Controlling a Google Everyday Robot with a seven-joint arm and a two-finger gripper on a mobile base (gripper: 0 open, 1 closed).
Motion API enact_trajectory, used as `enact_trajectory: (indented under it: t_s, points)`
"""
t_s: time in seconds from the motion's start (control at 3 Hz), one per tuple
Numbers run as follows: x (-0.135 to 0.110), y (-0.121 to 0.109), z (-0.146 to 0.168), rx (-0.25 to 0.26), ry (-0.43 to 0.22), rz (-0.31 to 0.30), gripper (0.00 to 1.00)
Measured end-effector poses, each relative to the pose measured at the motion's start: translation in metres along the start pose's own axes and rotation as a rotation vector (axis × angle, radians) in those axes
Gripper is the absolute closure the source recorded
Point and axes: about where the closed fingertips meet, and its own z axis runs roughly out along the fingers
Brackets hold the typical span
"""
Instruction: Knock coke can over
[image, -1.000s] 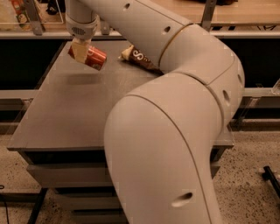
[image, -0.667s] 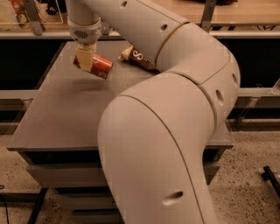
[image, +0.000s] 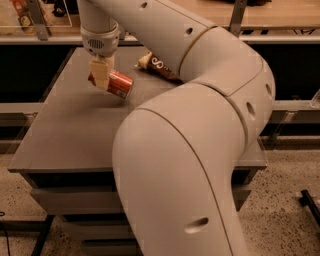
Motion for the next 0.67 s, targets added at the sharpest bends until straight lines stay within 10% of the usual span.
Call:
enact_trajectory:
  t_s: [0.67]
  points:
    - [-0.0026,-0.0021,0.0027,0.006,-0.007,0.000,0.00]
